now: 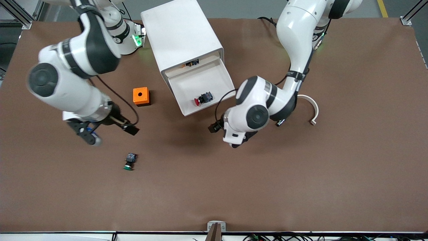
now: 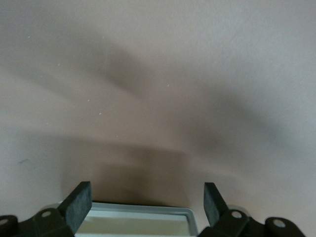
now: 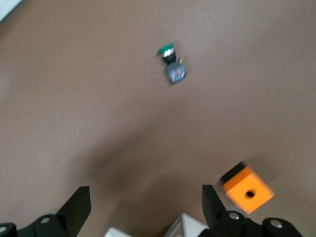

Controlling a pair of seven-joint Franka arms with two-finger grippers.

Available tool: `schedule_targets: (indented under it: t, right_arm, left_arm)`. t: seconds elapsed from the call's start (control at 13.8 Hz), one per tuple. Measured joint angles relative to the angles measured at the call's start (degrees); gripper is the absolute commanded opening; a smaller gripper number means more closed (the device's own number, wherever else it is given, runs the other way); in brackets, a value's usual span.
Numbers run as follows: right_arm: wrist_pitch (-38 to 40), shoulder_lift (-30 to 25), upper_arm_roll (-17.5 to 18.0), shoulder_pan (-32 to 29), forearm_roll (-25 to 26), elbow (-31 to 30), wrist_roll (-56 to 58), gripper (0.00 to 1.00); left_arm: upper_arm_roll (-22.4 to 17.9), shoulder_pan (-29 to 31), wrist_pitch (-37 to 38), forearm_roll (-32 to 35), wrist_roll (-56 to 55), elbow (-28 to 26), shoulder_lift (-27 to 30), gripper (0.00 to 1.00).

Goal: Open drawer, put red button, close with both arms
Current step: 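Push the drawer shut with the left gripper while the right gripper withdraws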

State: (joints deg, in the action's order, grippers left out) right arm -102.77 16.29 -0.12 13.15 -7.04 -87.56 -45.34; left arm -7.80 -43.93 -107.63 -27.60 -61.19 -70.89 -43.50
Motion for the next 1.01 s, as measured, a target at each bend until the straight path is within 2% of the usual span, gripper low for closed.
schedule_targets:
  t: [0.22,0.58,0.79,1.01]
  right_arm:
    - [2.74,-1.54,0.01,-5.90,-0.01,0.04,11.77,1.00]
    - [5.90,-6.59,0.02,-11.99,0.70,0.06,30.14,1.00]
    - [7.59,-9.74,0.03,-12.92,3.00,0.02,35.47,1.00]
    - [9.09,-11.53,0.04,-13.33,3.42,-0.19,37.12,1.00]
  left_arm:
    - [-0.02,-4.29,-1.38,4.81,-4.52,-0.84,0.20,1.00]
    - [0.07,-7.33,-1.56,8.34,-5.04,-2.39,0.23,1.00]
    - [1.29,-9.32,-1.41,8.37,-6.44,-3.71,0.52,1.00]
    - [5.11,-9.93,-1.40,8.37,-11.15,-4.40,0.73,1.00]
